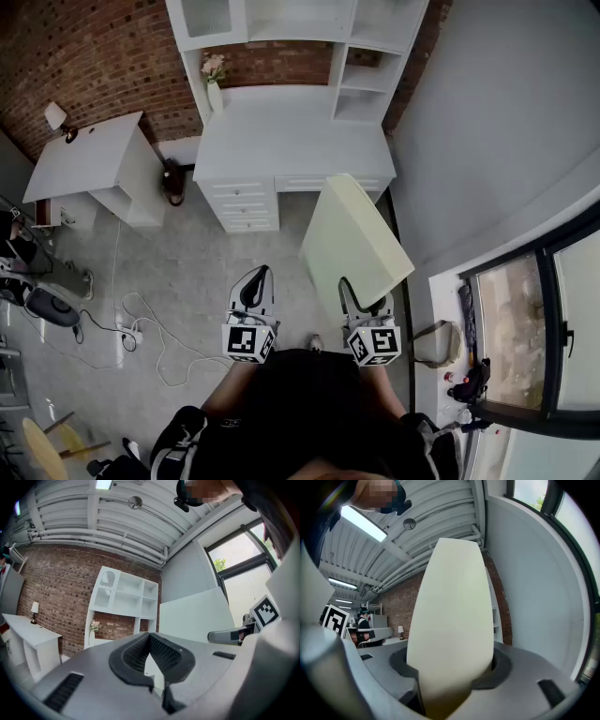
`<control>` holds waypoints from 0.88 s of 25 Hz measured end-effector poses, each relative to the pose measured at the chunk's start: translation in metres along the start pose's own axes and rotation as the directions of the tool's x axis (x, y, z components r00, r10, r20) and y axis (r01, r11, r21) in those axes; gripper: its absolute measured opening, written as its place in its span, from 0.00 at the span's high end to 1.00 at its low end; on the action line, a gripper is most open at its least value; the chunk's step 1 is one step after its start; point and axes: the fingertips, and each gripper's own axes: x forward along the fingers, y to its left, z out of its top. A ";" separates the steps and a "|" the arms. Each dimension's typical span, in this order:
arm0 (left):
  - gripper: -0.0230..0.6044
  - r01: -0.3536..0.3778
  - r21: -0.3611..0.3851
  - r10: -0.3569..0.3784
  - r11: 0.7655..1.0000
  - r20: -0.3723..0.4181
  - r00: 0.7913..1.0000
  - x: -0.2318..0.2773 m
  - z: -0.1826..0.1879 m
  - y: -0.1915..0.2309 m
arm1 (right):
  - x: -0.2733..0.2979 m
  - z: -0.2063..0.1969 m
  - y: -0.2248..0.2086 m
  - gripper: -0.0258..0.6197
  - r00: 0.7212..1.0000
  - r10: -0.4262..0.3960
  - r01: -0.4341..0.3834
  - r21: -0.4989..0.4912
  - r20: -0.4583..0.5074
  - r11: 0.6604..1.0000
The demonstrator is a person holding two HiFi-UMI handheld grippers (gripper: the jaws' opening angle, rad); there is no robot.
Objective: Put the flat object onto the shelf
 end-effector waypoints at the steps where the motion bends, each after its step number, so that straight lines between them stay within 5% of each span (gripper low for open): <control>1: 0.95 0.003 0.002 -0.003 1.000 0.001 1.000 -0.001 0.000 -0.001 | -0.001 0.000 0.000 0.52 1.000 0.000 0.000 0.000 -0.001 1.000; 13: 0.95 0.010 -0.012 -0.010 1.000 0.009 1.000 -0.004 0.003 -0.008 | -0.007 0.000 0.001 0.52 1.000 0.006 -0.006 -0.004 -0.007 1.000; 22: 0.95 0.001 -0.017 -0.001 1.000 0.005 1.000 0.003 0.002 -0.018 | -0.009 -0.002 -0.014 0.51 1.000 0.005 -0.004 0.083 -0.012 0.997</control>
